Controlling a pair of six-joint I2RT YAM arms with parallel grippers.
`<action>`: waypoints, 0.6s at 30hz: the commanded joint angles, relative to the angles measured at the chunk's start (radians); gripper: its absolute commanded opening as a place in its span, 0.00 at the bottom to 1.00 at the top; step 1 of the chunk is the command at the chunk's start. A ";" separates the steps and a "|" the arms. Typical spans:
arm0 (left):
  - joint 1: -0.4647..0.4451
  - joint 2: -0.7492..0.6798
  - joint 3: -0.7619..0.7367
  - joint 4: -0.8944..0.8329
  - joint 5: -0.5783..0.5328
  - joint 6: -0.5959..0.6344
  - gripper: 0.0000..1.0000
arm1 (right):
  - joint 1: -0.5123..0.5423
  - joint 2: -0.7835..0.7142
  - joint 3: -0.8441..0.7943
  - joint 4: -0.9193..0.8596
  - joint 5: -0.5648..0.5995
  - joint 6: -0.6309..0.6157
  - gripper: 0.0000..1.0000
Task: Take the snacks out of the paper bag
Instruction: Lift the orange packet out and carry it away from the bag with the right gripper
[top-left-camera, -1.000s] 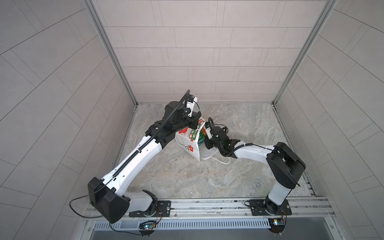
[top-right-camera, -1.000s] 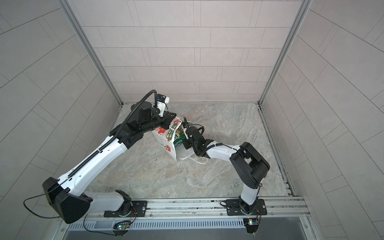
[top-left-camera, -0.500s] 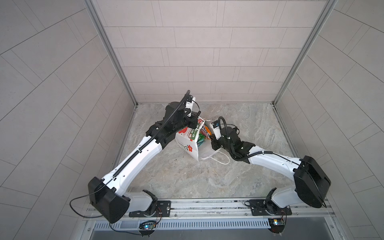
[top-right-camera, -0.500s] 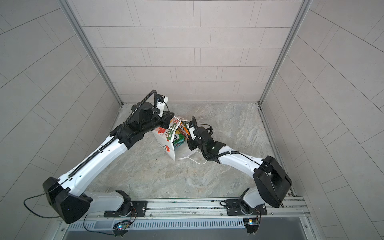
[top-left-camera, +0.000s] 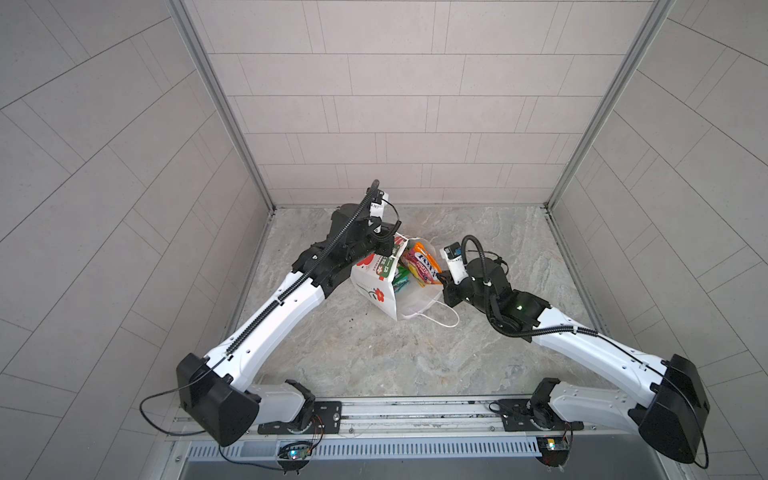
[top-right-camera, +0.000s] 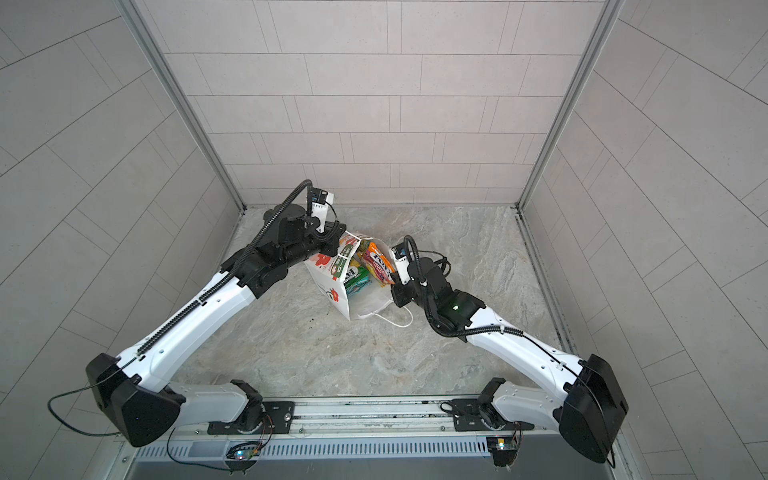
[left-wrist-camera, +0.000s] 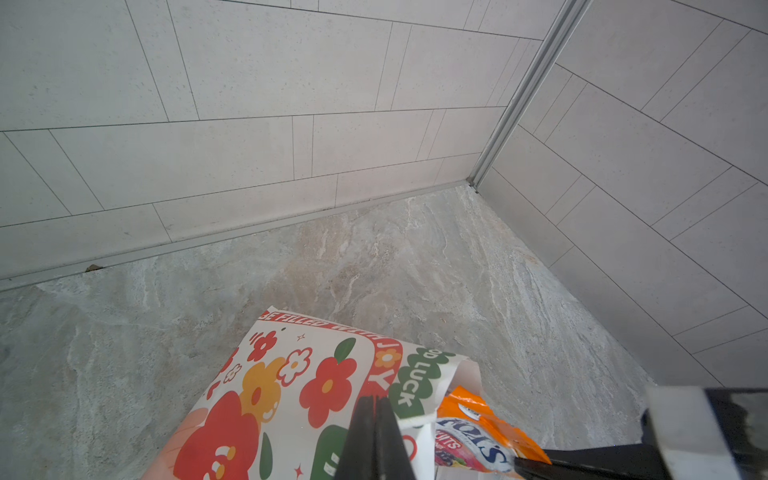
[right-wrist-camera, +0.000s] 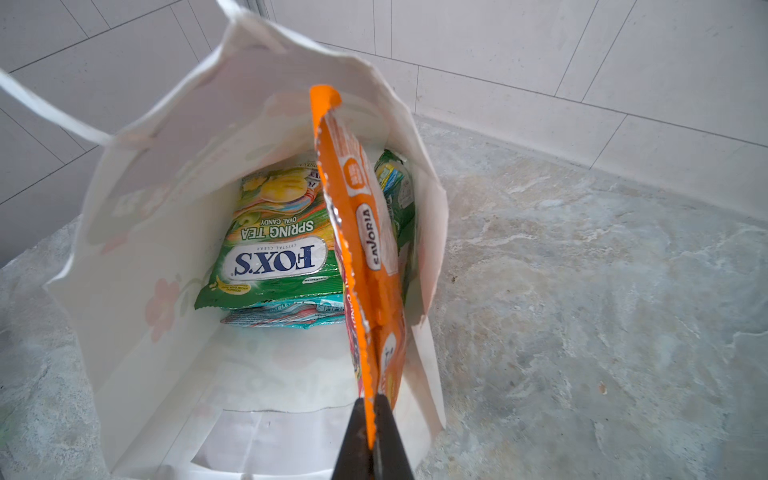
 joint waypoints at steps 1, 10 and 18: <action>0.006 -0.002 -0.007 0.011 -0.023 -0.010 0.00 | 0.002 -0.067 0.012 -0.029 0.033 -0.028 0.00; 0.006 -0.001 -0.007 0.011 -0.025 -0.009 0.00 | 0.002 -0.157 0.088 -0.129 0.085 -0.060 0.00; 0.006 0.001 -0.005 0.011 -0.014 -0.012 0.00 | 0.003 -0.217 0.161 -0.187 0.163 -0.087 0.00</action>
